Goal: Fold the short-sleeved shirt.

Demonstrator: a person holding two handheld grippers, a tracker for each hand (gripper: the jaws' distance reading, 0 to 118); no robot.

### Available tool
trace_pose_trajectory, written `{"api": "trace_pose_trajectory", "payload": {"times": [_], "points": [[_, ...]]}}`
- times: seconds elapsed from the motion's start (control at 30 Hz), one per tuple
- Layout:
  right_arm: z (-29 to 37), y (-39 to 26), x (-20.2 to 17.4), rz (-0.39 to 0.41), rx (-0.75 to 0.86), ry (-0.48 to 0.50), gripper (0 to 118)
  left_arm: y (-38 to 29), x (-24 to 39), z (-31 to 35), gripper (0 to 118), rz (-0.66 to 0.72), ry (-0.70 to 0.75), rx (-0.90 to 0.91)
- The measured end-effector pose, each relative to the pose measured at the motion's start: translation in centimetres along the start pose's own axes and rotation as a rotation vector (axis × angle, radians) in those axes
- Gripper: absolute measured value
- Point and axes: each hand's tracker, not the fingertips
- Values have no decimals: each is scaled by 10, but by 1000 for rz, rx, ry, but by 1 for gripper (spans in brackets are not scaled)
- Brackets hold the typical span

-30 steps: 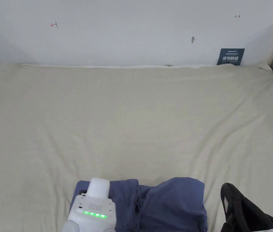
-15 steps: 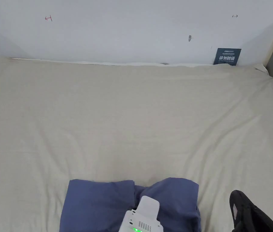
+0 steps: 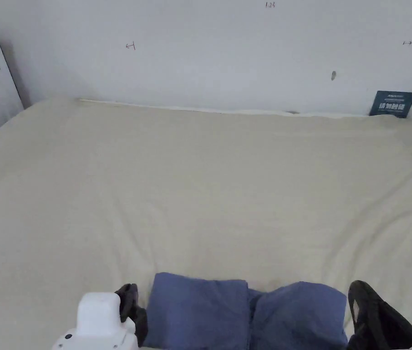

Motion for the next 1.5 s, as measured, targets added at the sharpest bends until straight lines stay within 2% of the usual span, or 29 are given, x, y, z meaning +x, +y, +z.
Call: {"api": "trace_pose_trajectory", "payload": {"times": [0.13,0.2,0.37,0.57,0.6,0.63,0.67,0.7,0.73,0.77,0.87,0.93,1.03,1.07,1.1,1.17,1.2,1.23,1.3,1.33,1.4,1.43,1.5], "points": [[-8,-2,-9,-10,1,1,1,3,1,30,6,-25,79,163],[-9,-4,-11,-4,-4,-4,1,5,11,51,6,-57,136,323],[-4,-9,-14,3,0,-8,1,5,30,69,6,-128,109,441],[5,-14,-13,13,-5,-12,1,3,23,54,8,-43,20,318],[6,-15,-12,10,-12,-13,1,3,20,47,20,-18,-3,277],[6,-16,-11,10,-15,-15,1,3,16,41,42,-5,-41,236],[7,-17,-10,9,-18,-20,1,5,11,26,76,18,-96,173],[8,-18,-8,7,-21,-22,1,6,7,11,118,26,-128,62],[8,-18,-6,4,-26,-21,1,4,3,0,118,102,-156,-3],[7,-19,-5,2,-31,-24,1,6,0,-17,118,86,-214,-23],[7,-19,1,-6,-36,-36,1,-4,-3,-79,118,102,-244,-326],[7,-20,4,-11,-37,-47,1,-16,-9,-114,118,155,-331,-399],[7,-20,10,-11,-46,-60,1,-35,-10,-157,114,226,-311,-576],[8,-21,13,-11,-48,-66,1,-39,-8,-168,111,206,-288,-605],[9,-22,15,-13,-50,-73,1,-41,-6,-177,96,181,-258,-622],[12,-22,19,-28,-50,-82,1,-45,3,-187,36,114,-202,-658],[14,-22,21,-35,-47,-85,1,-46,6,-191,29,48,-185,-627],[14,-22,22,-38,-46,-90,1,-52,13,-190,29,46,-229,-631],[12,-21,23,-38,-48,-102,1,-53,27,-182,25,-32,-164,-593],[11,-20,24,-38,-50,-103,1,-52,28,-181,17,30,-196,-629],[10,-19,26,-34,-49,-104,1,-48,16,-181,15,178,-271,-672],[10,-18,26,-33,-47,-105,1,-47,16,-179,15,209,-293,-661],[9,-16,26,-30,-44,-104,1,-42,12,-170,14,125,-261,-654]]}}
